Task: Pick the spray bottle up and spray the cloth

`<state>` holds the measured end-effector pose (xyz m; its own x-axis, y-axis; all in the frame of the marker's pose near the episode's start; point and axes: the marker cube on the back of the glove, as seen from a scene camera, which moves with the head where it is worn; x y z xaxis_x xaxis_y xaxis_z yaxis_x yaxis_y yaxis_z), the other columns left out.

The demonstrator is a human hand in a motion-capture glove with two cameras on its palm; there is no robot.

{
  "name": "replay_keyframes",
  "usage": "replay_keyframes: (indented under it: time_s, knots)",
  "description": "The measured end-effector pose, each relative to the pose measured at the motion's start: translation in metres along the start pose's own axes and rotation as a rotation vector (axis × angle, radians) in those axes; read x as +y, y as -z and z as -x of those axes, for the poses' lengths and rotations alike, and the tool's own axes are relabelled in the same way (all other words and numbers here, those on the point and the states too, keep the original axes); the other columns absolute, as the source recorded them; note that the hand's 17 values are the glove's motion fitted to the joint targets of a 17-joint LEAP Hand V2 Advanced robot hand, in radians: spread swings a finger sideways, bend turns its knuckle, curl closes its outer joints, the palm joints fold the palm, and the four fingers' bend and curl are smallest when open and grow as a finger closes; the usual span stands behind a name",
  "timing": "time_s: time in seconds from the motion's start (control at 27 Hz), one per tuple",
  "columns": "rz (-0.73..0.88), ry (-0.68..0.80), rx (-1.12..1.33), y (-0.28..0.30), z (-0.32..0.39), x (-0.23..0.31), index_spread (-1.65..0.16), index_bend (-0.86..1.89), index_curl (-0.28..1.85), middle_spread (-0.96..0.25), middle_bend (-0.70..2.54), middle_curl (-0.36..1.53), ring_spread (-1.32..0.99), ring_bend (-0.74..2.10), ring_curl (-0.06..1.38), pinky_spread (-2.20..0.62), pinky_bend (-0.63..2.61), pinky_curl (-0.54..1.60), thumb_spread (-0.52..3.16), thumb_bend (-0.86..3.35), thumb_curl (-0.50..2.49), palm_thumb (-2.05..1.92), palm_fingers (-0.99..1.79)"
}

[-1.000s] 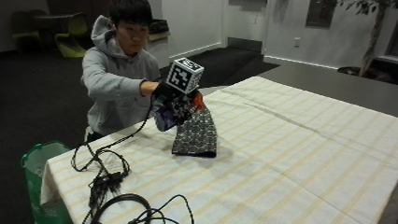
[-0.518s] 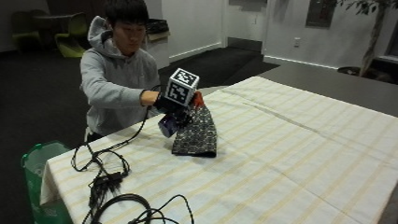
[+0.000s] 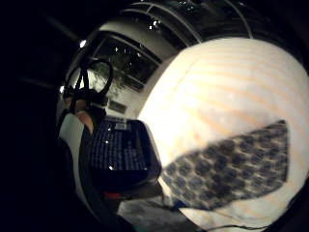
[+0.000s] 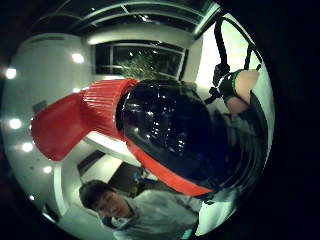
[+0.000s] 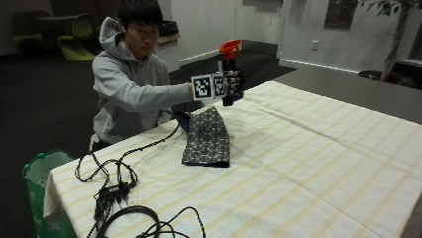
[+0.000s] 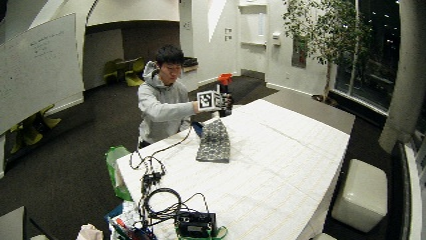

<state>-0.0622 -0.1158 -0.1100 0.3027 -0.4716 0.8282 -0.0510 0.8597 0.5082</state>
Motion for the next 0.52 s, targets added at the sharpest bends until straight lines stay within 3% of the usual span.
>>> replay_keyframes:
  time_s: [0.19, 0.52]
  knots:
    - [-0.143, -0.114, -0.116, -0.068, -0.045, -0.028, -0.28, 0.17, 0.39, -0.14, 0.26, 0.41, -0.20, 0.44, 0.37, -0.15, 0.34, 0.36, 0.54, -0.02, 0.57, 1.14, 1.16]
    - [-0.079, -0.139, 0.057, -0.141, -0.123, -0.046, -0.28, 0.15, 0.39, -0.15, 0.25, 0.41, -0.20, 0.41, 0.37, -0.14, 0.29, 0.35, 0.59, -0.02, 0.56, 1.15, 1.13]
